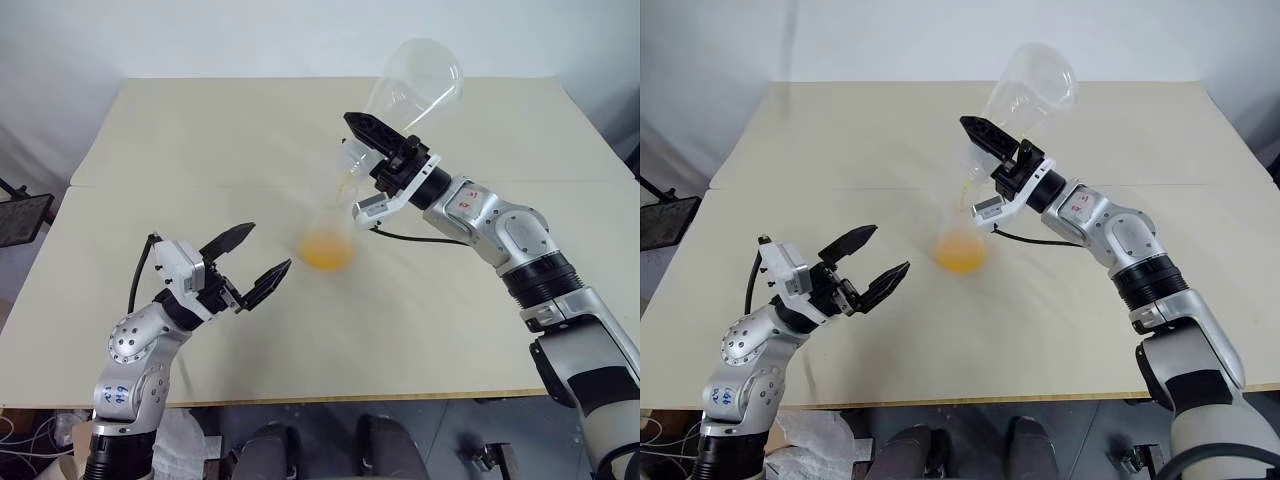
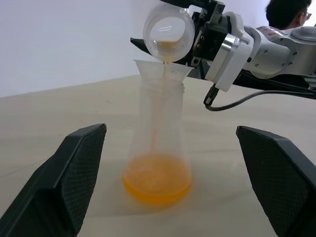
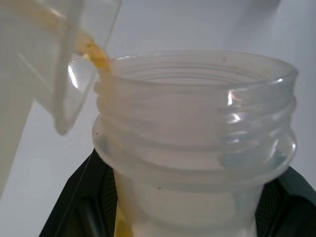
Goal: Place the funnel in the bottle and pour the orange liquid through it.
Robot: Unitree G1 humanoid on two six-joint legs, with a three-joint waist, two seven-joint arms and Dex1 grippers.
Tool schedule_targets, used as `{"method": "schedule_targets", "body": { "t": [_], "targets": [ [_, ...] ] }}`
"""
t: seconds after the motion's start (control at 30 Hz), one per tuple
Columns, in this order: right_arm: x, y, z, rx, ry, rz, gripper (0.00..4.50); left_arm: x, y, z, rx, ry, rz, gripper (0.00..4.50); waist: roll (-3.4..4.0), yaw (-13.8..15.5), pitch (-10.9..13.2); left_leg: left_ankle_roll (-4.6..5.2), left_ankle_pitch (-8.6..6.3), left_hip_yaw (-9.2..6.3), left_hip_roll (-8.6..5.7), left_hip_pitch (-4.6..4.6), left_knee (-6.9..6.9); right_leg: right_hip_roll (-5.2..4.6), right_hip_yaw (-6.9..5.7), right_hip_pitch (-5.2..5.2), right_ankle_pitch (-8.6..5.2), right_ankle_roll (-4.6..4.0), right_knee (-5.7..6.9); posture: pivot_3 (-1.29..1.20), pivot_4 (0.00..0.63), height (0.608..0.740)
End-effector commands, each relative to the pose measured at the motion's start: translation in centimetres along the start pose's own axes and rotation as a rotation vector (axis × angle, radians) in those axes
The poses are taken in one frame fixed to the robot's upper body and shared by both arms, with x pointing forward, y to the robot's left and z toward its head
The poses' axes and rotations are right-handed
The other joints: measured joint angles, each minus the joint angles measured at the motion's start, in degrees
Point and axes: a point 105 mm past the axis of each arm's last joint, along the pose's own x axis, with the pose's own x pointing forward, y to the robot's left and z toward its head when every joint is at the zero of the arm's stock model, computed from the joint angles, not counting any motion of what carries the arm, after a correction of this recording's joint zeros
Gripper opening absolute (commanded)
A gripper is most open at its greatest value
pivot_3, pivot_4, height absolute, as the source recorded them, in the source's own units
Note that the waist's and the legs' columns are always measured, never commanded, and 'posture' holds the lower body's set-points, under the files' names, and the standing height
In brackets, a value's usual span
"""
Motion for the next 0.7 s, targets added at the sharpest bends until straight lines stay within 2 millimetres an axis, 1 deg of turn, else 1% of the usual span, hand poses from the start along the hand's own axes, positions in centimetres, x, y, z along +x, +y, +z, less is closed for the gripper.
{"method": "schedule_targets", "body": {
  "t": [0.03, 0.3, 0.33, 0.4, 0.43, 0.5, 0.6, 0.7],
  "targets": [
    [0.82, -2.51, -0.63, -0.036, 0.001, -0.088, 2.74, 0.21, -0.28, 1.14, 0.03, -0.043, -0.014, 4.5, 0.0, 0.0, 0.0, 0.0, 0.0, 0.0, 0.0, 0.0, 0.0, 0.0, 0.0, 0.0, 0.0, 0.0, 0.0, 0.0, 0.15, 0.74],
    [0.8, -2.95, -0.95, 0.021, 0.026, -0.117, 2.74, 0.26, -0.14, 1.21, 0.034, -0.043, -0.015, 4.5, 0.0, 0.0, 0.0, 0.0, 0.0, 0.0, 0.0, 0.0, 0.0, 0.0, 0.0, 0.0, 0.0, 0.0, 0.0, 0.0, 0.15, 0.74],
    [0.78, -3.1, -1.01, 0.049, 0.03, -0.127, 2.74, 0.27, -0.12, 1.24, 0.034, -0.043, -0.016, 4.5, 0.0, 0.0, 0.0, 0.0, 0.0, 0.0, 0.0, 0.0, 0.0, 0.0, 0.0, 0.0, 0.0, 0.0, 0.0, 0.0, 0.15, 0.74],
    [0.75, -3.31, -1.17, 0.165, 0.051, -0.146, 2.74, 0.3, -0.12, 1.27, 0.036, -0.041, -0.02, 4.5, 0.0, 0.0, 0.0, 0.0, 0.0, 0.0, 0.0, 0.0, 0.0, 0.0, 0.0, 0.0, 0.0, 0.0, -0.01, 0.0, 0.15, 0.74],
    [0.76, -3.14, -1.11, 0.24, 0.058, -0.141, 2.74, 0.33, -0.11, 1.31, 0.036, -0.041, -0.022, 4.5, 0.0, 0.0, 0.0, 0.0, 0.0, 0.0, 0.0, 0.0, 0.0, 0.0, 0.0, 0.0, 0.0, 0.0, -0.01, 0.0, 0.15, 0.74],
    [0.76, -2.98, -1.03, 0.332, 0.068, -0.139, 2.74, 0.37, -0.1, 1.37, 0.036, -0.04, -0.027, 4.5, 0.0, -0.06, 0.0, 0.0, 0.0, 0.0, 0.0, 0.0, 0.0, 0.0, 0.0, 0.0, 0.0, 0.0, -0.01, 0.0, 0.15, 0.74],
    [0.69, -3.29, -0.9, 0.371, 0.074, -0.147, 2.74, 0.29, -0.09, 1.39, 0.034, -0.035, -0.033, 4.5, 0.0, 0.03, 0.0, 0.0, 0.0, -0.02, 0.01, 0.0, 0.0, 0.01, -0.02, 0.03, 0.0, 0.0, -0.01, 0.0, 0.15, 0.74],
    [0.34, -3.02, -0.95, 0.499, 0.096, -0.133, 2.74, 0.24, -0.34, 1.19, 0.026, -0.019, -0.052, 4.5, 0.0, 0.1, 0.0, 0.01, 0.0, -0.05, 0.0, 0.0, 0.01, -0.01, -0.03, 0.04, 0.0, 0.0, -0.01, 0.0, 0.15, 0.74]
  ]
}}
